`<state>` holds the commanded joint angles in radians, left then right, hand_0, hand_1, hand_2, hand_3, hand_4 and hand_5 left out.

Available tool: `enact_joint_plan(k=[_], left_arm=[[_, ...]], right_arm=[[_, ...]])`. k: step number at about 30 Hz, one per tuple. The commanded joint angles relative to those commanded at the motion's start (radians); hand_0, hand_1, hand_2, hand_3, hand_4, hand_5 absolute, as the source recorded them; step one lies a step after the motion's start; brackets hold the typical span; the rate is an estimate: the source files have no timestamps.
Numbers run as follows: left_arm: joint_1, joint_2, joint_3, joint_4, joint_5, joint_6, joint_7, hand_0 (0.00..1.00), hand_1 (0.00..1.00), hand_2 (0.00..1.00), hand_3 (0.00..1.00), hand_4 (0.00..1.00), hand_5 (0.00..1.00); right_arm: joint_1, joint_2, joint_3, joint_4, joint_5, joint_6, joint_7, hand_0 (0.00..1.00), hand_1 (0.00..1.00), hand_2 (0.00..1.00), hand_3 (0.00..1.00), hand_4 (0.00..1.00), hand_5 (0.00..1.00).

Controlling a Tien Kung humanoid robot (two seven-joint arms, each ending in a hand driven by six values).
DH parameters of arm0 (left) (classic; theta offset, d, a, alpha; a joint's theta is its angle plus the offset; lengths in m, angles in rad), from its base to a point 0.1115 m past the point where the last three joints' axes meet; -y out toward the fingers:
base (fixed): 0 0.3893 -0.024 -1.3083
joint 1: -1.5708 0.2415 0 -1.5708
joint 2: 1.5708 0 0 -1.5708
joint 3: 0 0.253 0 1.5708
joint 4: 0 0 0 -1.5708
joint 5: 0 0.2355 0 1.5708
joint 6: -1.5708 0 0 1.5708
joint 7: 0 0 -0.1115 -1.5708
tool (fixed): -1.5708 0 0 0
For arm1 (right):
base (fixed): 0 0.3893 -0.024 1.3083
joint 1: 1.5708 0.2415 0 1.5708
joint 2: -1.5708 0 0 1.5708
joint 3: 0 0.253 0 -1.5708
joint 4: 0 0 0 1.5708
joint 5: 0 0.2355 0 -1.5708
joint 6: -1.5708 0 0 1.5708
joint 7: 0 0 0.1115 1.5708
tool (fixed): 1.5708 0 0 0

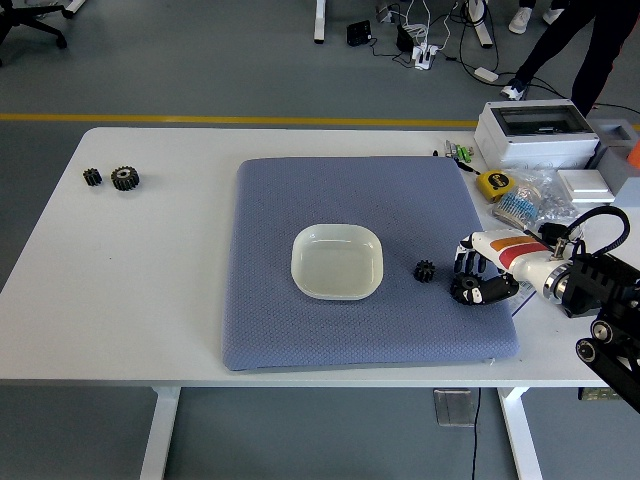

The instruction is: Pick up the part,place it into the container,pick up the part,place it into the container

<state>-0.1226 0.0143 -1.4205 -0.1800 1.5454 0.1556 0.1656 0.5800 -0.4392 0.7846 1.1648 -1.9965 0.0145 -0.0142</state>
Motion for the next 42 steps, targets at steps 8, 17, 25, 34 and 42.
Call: enact_joint_plan(k=[8, 17, 25, 34, 42], left_arm=[[-0.002, -0.002, -0.003, 0.0, -0.006, 0.001, 0.0, 0.67, 0.655, 0.627, 0.555, 0.57, 0.542], [-0.007, -0.005, 0.001, 0.0, -0.013, 0.001, 0.003, 0.672, 0.654, 0.627, 0.555, 0.568, 0.539], [-0.012, -0.007, 0.004, 0.0, -0.02, 0.002, 0.003, 0.672, 0.653, 0.626, 0.556, 0.568, 0.536], [-0.017, -0.008, 0.009, 0.0, -0.026, 0.0, 0.003, 0.672, 0.653, 0.625, 0.556, 0.569, 0.534], [-0.019, -0.009, 0.006, 0.0, -0.019, -0.003, 0.005, 0.672, 0.653, 0.626, 0.555, 0.568, 0.534]], right_arm=[[-0.012, -0.026, 0.014, 0.116, -0.043, 0.108, -0.04, 0.53, 0.628, 0.718, 0.787, 0.998, 0.415], [0.014, 0.011, -0.02, 0.012, -0.058, 0.099, -0.035, 0.777, 0.804, 0.891, 0.896, 0.998, 0.486], [0.031, 0.03, -0.041, -0.077, -0.026, 0.047, -0.025, 0.618, 0.664, 0.725, 0.797, 0.998, 0.406], [0.026, 0.037, -0.058, -0.144, -0.006, 0.013, -0.006, 0.38, 0.484, 0.517, 0.506, 0.813, 0.271], [0.021, 0.035, -0.071, -0.152, -0.02, -0.031, 0.015, 0.261, 0.412, 0.46, 0.495, 0.756, 0.182]])
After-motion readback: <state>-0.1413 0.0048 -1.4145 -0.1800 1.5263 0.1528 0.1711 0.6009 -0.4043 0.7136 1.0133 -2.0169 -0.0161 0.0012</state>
